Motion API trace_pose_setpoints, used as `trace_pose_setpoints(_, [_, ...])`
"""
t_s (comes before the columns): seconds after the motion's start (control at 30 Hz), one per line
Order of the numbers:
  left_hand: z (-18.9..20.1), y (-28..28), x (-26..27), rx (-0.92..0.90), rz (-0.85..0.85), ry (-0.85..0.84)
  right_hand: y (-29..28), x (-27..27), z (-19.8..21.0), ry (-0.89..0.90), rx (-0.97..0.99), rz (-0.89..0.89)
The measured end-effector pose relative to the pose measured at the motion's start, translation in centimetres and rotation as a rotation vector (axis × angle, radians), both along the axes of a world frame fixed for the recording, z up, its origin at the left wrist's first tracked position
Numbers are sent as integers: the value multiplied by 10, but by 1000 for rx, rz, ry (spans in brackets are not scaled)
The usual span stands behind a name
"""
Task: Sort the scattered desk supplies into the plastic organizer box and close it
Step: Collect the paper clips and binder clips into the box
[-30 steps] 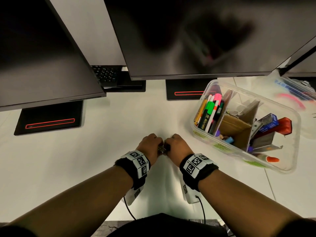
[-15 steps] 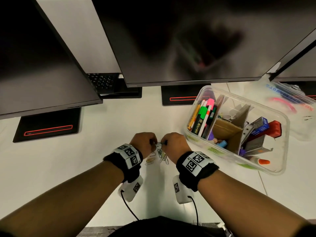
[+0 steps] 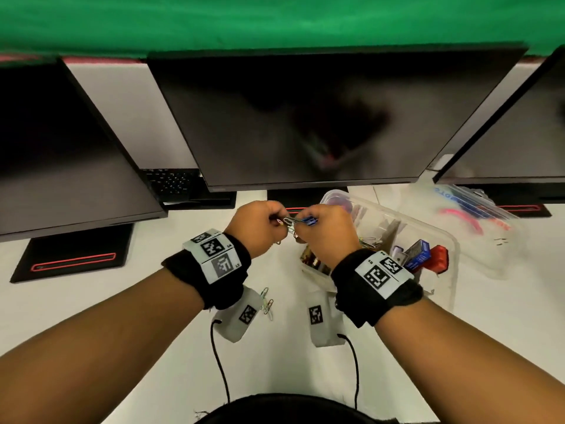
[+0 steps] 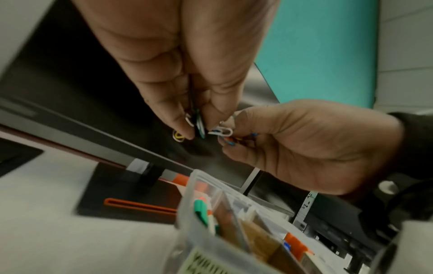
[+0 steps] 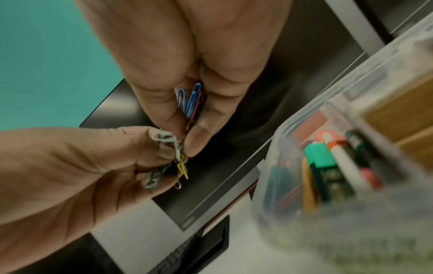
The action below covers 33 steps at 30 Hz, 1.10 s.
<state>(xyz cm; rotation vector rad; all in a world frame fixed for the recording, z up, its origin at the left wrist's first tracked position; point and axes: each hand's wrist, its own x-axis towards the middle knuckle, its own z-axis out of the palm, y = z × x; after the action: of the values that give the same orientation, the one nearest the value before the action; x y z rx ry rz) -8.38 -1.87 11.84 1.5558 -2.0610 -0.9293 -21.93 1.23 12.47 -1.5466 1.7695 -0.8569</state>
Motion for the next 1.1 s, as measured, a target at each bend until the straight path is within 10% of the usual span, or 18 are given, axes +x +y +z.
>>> trace_pose_setpoints(0.53, [-23,-16,-163,97,-2,61,-15,-149,-28,6,241,-291])
trace_pose_setpoints(1.1, [-25,-15,-105,137,-36,162,-13,-108,-22,-10,233,-255])
